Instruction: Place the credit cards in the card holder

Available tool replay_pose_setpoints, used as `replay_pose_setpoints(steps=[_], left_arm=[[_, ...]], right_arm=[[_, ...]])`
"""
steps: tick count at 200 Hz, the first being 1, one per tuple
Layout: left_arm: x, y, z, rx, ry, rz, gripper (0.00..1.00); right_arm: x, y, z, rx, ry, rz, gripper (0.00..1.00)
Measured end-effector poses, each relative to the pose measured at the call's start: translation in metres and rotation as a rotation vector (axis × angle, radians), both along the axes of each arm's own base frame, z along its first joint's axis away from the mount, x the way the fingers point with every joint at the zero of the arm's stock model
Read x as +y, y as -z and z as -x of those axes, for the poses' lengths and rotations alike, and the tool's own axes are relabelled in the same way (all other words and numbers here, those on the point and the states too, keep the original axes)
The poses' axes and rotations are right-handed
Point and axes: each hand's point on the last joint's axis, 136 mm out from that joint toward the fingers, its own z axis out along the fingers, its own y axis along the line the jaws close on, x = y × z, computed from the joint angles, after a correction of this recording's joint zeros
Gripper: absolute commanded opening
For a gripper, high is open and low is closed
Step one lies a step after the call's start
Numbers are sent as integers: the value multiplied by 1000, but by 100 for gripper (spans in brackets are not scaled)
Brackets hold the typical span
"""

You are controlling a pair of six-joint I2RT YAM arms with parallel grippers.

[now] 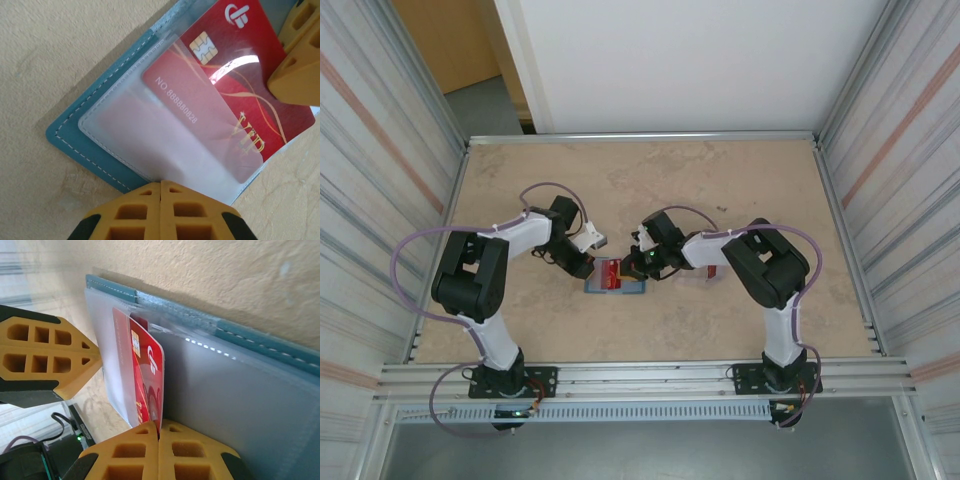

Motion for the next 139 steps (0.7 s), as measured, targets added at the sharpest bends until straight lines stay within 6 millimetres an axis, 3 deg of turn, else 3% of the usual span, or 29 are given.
replay_pose_setpoints(steps=[28, 89, 139], left_arm=[[0, 0, 0, 0, 0, 0, 0], [1, -2, -1, -13, 2, -9, 0], [8, -11, -5, -34, -3, -5, 0]], right_arm=[[2, 0, 0, 0, -3, 0, 0], [3, -1, 1, -4, 0, 30, 15], [0, -1, 3, -5, 7, 68, 18]])
